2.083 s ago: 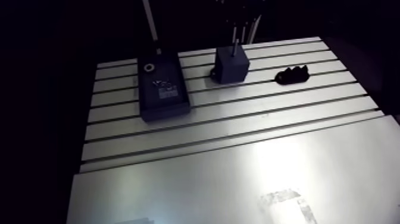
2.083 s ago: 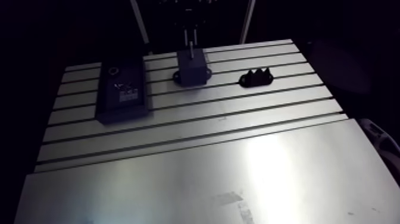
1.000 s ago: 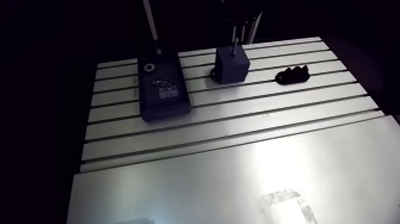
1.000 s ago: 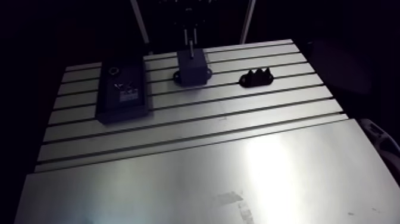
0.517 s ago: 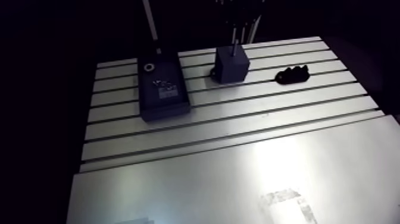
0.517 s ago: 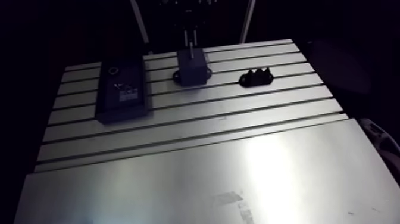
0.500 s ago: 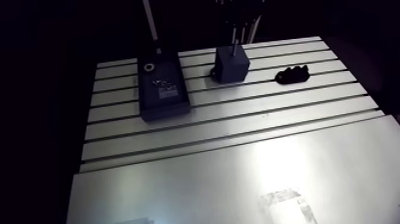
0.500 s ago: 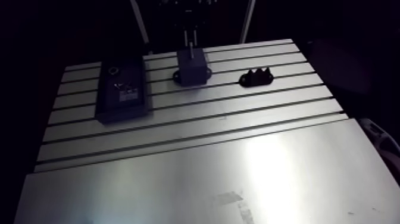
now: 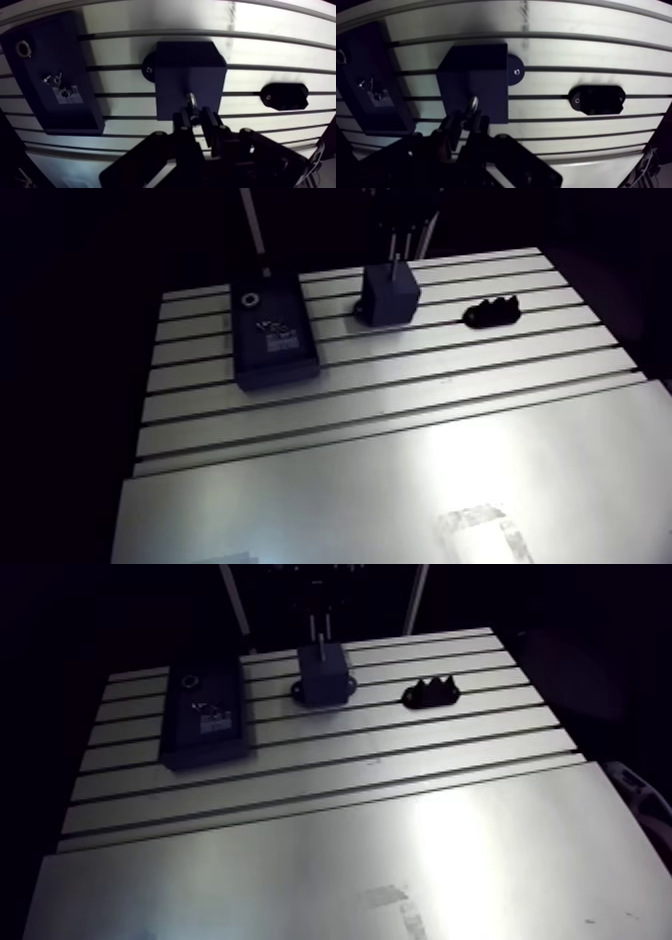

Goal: Pick up the M10 bolt and insert it into the hole until fully seated.

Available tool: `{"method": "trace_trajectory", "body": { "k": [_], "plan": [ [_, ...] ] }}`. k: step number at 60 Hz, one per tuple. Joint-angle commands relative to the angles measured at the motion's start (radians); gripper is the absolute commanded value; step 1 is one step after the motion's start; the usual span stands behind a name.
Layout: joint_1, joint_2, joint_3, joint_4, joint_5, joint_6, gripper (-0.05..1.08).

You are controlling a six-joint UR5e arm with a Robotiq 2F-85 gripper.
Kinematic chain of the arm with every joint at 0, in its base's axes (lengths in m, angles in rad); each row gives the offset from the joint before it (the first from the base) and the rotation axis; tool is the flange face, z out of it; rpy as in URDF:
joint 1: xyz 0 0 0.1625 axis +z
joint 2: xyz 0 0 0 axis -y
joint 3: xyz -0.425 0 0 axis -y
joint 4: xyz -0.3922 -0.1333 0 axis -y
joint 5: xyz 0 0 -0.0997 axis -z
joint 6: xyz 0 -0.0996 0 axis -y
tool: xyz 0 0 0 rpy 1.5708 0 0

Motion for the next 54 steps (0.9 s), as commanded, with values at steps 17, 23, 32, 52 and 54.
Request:
{"method": "trace_trajectory", "body": {
  "k": [17, 23, 32, 52, 54],
  "plan": [
    [0.000, 0.001, 0.014, -0.008, -0.001, 0.000, 1.06],
    [0.000, 0.000, 0.015, -0.008, -0.002, -0.002, 0.97],
    [0.002, -0.008, 0.032, -0.008, -0.004, -0.029, 0.49],
    [-0.002, -0.037, 0.056, -0.008, -0.004, -0.034, 0.01],
    [-0.002, -0.038, 0.057, -0.008, -0.005, -0.034, 0.01]
  ]
}}
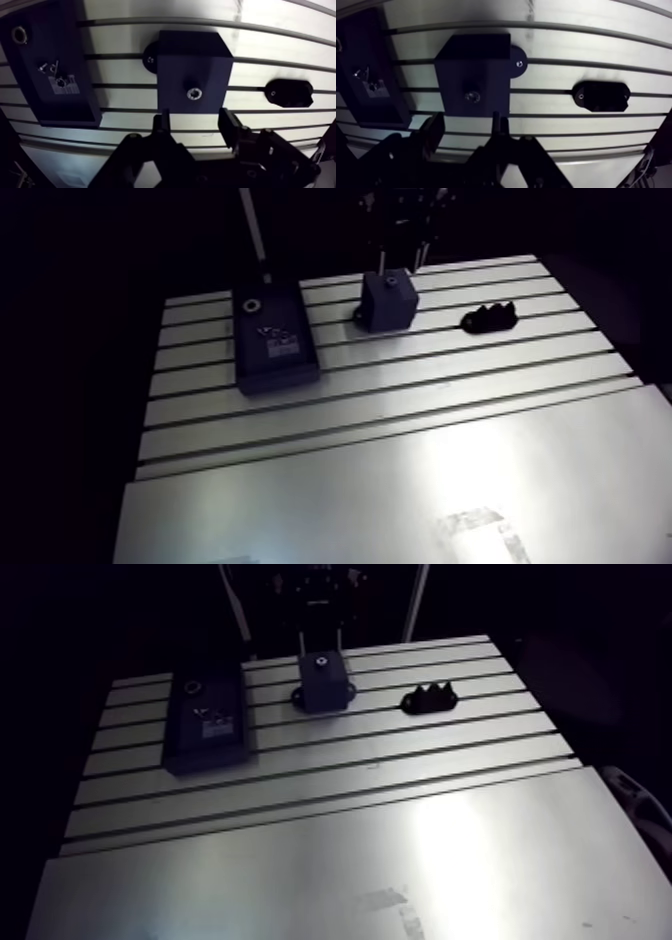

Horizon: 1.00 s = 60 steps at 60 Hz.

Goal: Pick up the M10 bolt and insert it into the hole until fully seated.

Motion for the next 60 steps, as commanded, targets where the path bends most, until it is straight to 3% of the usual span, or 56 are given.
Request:
{"method": "trace_trajectory", "body": {
  "k": [1, 23, 44, 60],
  "plan": [
    [-0.002, -0.019, 0.011, 0.000, 0.000, -0.004, 0.01],
    [-0.002, -0.081, 0.027, 0.001, -0.001, -0.005, 0.01],
    [0.004, -0.279, 0.038, 0.022, 0.009, -0.007, 0.01],
    [0.021, -0.377, 0.026, 0.075, 0.013, -0.010, 0.01]
  ]
}}
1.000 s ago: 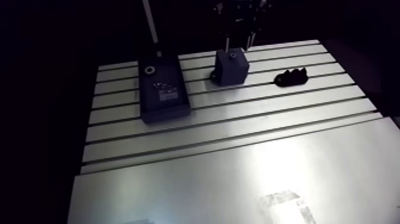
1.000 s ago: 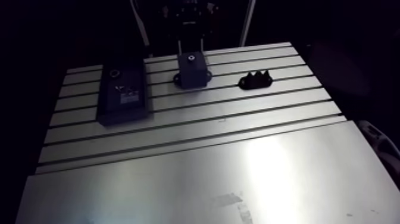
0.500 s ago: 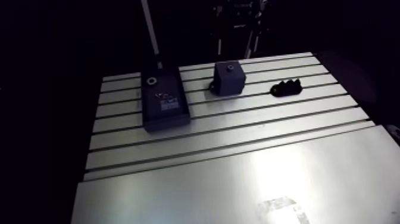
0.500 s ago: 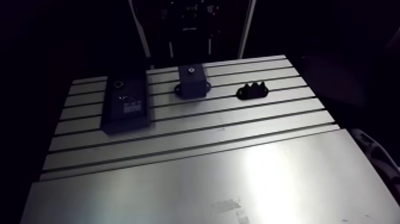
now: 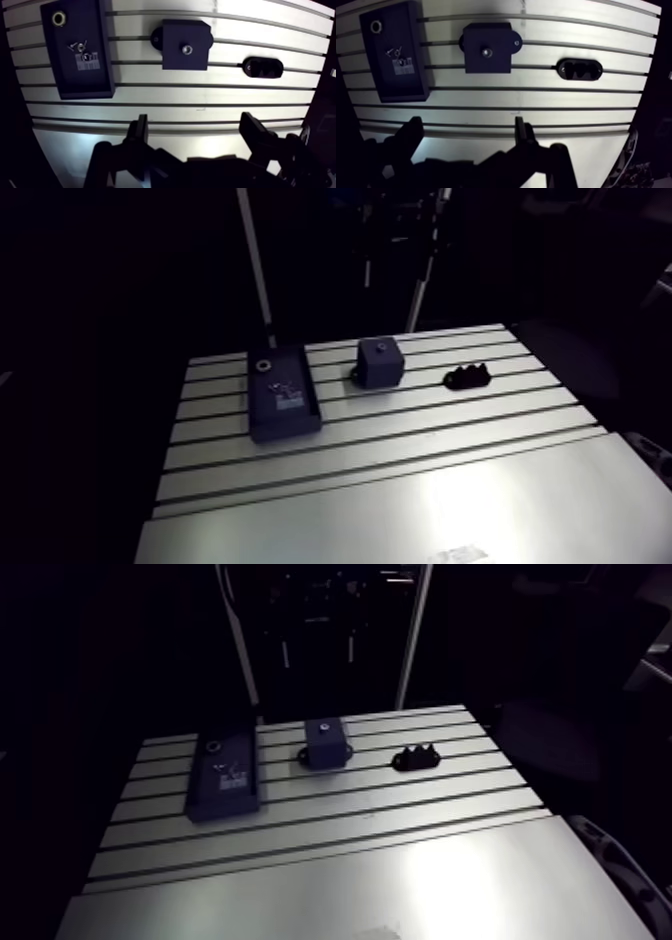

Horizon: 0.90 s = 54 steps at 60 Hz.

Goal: Pick up the M10 bolt and insert it into the hole until fully seated.

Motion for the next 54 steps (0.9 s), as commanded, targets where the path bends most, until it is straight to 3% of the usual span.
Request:
{"method": "trace_trajectory", "body": {
  "k": [1, 12, 30, 54],
  "plan": [
    [0.019, -0.165, -0.007, 0.054, 0.003, -0.003, 0.01],
    [0.023, -0.189, 0.011, 0.058, 0.006, 0.010, 0.01],
    [0.078, -0.207, 0.009, 0.061, 0.009, 0.043, 0.01],
    [0.089, -0.212, 0.024, 0.077, 0.008, 0.046, 0.01]
  ]
}}
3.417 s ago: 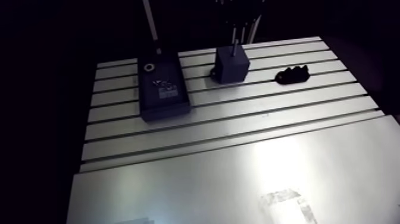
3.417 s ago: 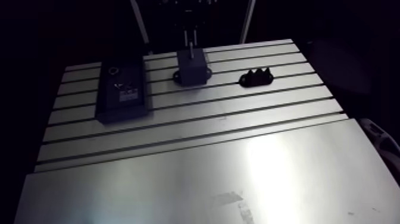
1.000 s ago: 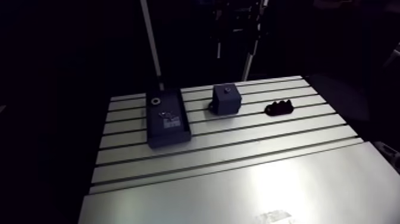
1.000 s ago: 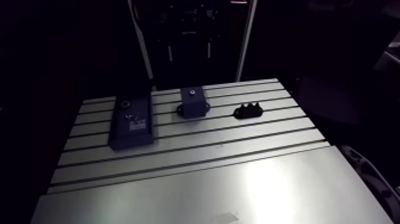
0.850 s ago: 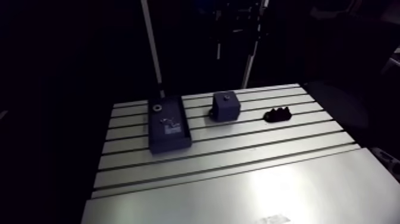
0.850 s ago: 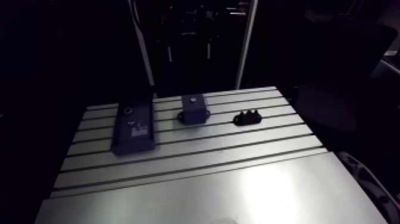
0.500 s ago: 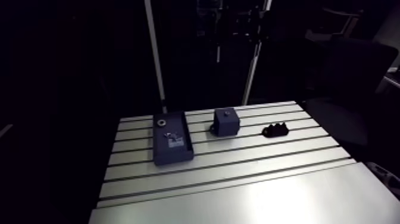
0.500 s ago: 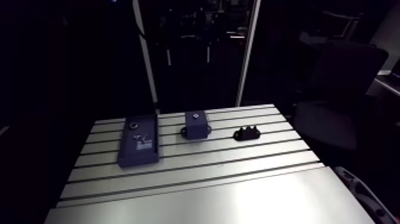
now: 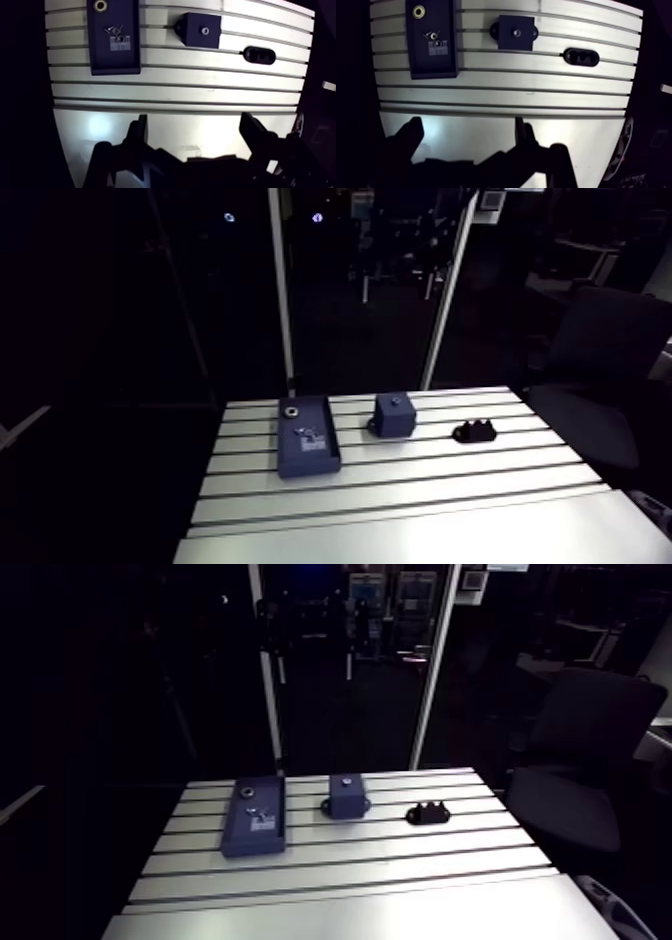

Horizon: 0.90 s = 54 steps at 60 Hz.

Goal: Pick up the M10 bolt and insert it into the hole until fully seated.

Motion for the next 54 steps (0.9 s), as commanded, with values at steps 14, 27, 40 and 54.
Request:
{"method": "trace_trajectory", "body": {
  "k": [14, 27, 40, 54],
  "plan": [
    [0.039, -0.021, -0.007, 0.047, -0.002, 0.002, 0.01],
    [0.043, -0.028, -0.002, 0.047, 0.003, 0.002, 0.01],
    [0.044, -0.030, 0.006, 0.044, 0.003, 0.002, 0.01],
    [0.044, -0.030, 0.021, 0.041, 0.001, 0.002, 0.01]
  ]
}}
